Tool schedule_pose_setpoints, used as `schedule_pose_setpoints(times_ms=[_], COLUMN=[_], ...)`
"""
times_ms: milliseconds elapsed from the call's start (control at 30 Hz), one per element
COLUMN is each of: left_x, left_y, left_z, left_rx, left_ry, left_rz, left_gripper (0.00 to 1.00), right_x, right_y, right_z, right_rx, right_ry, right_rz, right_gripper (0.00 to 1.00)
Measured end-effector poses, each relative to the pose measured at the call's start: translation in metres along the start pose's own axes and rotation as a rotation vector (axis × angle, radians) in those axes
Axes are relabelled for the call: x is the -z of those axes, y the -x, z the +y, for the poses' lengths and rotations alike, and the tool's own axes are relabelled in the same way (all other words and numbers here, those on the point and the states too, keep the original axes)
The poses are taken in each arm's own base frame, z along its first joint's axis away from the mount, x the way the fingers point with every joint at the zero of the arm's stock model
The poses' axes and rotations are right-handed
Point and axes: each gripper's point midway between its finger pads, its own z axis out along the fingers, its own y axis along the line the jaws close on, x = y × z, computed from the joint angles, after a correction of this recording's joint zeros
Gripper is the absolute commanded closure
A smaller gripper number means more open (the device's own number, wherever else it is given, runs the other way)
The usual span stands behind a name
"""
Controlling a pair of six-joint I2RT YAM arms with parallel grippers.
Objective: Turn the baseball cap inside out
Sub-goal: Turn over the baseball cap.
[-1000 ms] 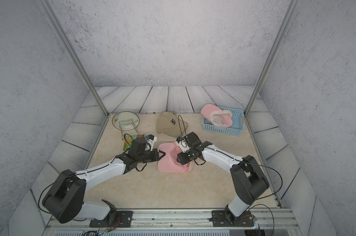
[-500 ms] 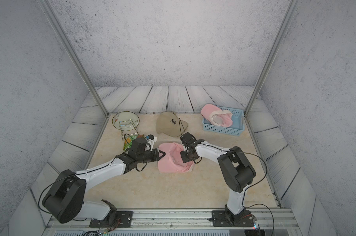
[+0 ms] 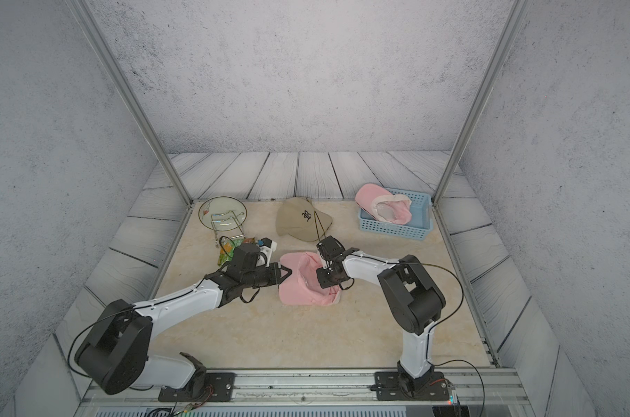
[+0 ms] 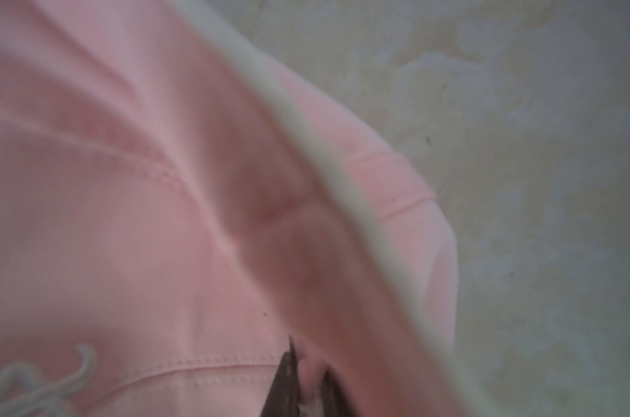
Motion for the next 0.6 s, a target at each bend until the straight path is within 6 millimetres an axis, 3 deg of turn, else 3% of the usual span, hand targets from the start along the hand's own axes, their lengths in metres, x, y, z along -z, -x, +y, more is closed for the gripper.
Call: schedule_pose_setpoints(times_ms=[133, 267, 333, 600], left_x=[0.004, 0.009, 0.01, 0.011], left_y=[0.001, 0.005, 0.008, 0.013], left_z=[0.011, 0.025, 0.026, 0.011], left_rx=[0.03, 0.055, 0.059, 0.052], left_ry=[0.053, 0.102, 0.104, 0.038], left_rz=[-0.009, -0.021, -0.026, -0.015], left_gripper=[1.0, 1.0, 1.0, 1.0], right_x=[0.028, 0.08, 0.095, 0.097], right_y=[0.004, 0.028, 0.032, 0.019], right_z=[0.013, 0.022, 0.021, -0.023], right_rx=[0.001, -0.013, -0.039, -0.283], right_ry=[0.166, 0.395, 0.484, 0.6], right_rz=[-0.066, -0.225, -0.277, -0.305], right_gripper=[1.0, 1.0, 1.0, 1.0])
